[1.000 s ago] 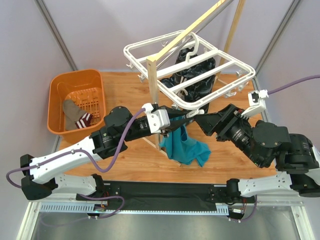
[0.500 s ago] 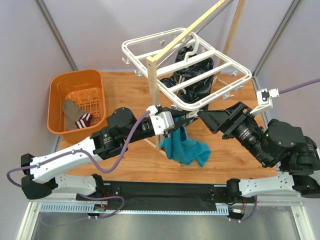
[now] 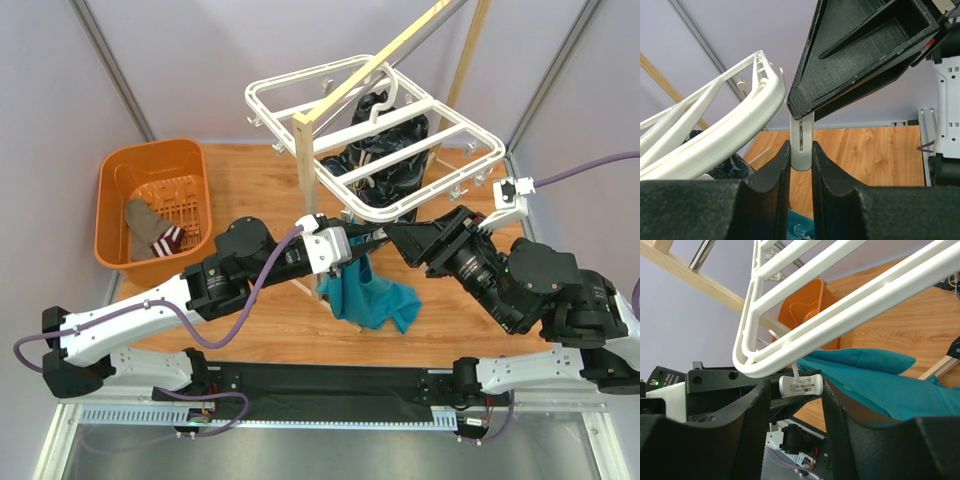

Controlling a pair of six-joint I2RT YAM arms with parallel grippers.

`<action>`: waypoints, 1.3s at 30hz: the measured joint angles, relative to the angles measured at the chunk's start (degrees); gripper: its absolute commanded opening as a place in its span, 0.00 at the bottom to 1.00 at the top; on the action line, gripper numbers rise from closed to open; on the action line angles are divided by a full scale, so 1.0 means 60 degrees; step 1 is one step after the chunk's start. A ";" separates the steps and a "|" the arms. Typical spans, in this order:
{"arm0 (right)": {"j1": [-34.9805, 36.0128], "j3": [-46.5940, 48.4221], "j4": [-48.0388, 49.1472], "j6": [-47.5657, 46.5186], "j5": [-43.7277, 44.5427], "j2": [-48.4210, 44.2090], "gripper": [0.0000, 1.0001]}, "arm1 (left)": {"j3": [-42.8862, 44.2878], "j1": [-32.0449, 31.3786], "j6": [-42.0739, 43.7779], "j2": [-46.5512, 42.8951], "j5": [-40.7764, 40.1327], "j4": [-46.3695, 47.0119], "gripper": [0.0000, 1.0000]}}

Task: Clip the socks to the hanger
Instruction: Open the clamp at the hanger, then adjust the sock in the bin.

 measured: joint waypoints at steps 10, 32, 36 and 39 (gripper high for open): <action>0.0000 0.0000 0.0018 -0.0095 0.0244 0.0091 0.38 | 0.0000 -0.0040 0.0073 -0.0029 -0.0055 -0.0040 0.00; -0.0007 0.0036 -0.0470 0.0149 0.0681 0.0142 0.00 | -0.0069 -0.0168 -0.0991 -0.1075 -0.0055 -0.0561 0.64; -0.0007 -0.0160 -0.0499 0.0106 0.0678 -0.0087 0.00 | -0.0069 -0.0171 -0.2306 -0.2320 -0.0565 -0.1162 0.47; -0.0007 -0.0310 -0.0484 0.0062 0.0656 -0.0291 0.00 | -0.0036 -0.0204 -0.3446 -0.3351 -0.1912 -0.2262 0.34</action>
